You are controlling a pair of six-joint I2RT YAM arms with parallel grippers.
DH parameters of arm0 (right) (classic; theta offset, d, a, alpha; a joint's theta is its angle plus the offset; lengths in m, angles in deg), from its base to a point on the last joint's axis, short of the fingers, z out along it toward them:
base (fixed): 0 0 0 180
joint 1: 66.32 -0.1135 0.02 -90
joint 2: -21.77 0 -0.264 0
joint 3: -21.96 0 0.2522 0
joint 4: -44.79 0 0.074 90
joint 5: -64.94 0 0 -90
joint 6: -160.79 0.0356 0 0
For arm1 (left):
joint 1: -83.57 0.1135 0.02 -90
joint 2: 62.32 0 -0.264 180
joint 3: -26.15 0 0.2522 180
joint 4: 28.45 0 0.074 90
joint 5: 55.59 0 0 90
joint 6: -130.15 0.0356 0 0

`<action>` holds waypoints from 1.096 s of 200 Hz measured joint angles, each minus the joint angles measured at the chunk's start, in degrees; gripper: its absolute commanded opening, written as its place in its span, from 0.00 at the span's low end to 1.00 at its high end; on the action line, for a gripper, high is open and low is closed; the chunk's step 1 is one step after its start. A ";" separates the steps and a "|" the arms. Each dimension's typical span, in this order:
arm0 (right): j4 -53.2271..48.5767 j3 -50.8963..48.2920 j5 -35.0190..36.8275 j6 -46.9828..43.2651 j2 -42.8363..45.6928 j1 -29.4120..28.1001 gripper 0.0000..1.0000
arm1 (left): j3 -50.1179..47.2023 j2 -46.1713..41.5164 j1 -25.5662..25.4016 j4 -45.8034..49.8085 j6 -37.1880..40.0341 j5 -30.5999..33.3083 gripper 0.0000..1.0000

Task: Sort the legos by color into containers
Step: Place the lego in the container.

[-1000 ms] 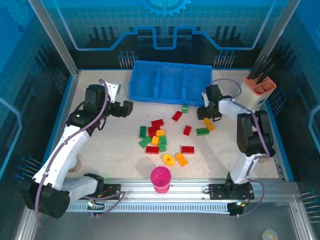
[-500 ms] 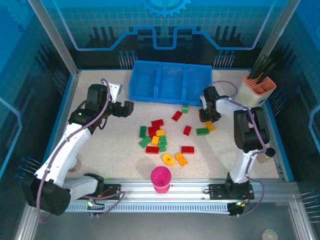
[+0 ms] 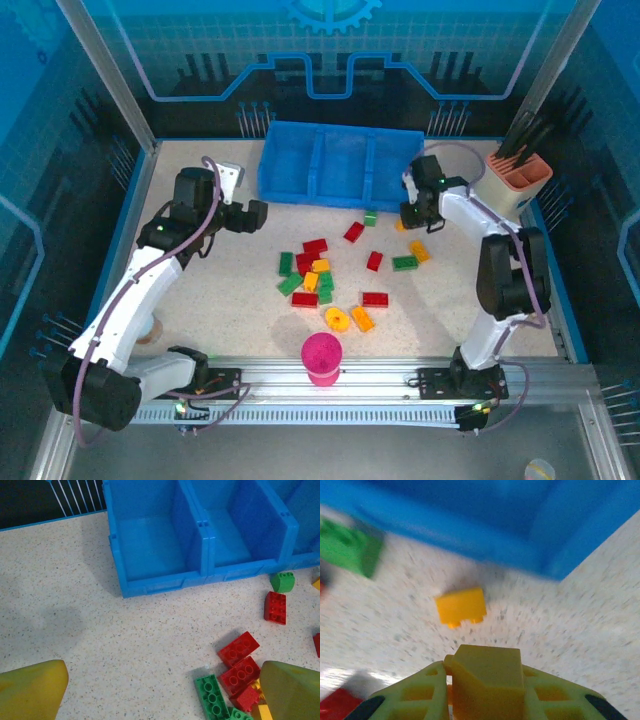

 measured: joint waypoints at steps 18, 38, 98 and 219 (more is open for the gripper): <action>0.26 4.22 0.09 -0.44 1.64 -0.72 0.26 | 0.00 0.02 0.00 -0.20 0.00 -0.02 0.99; 1.77 7.54 0.22 -1.31 1.33 -1.20 0.25 | 0.00 0.07 0.00 -0.22 0.00 -0.02 0.99; 9.29 12.70 1.03 -4.09 -9.62 -1.20 0.24 | 0.00 0.26 0.00 -0.22 0.00 -0.07 0.99; 10.51 25.27 1.44 -5.79 -24.04 -1.53 0.47 | 0.00 1.70 0.00 -0.24 0.00 -0.15 0.99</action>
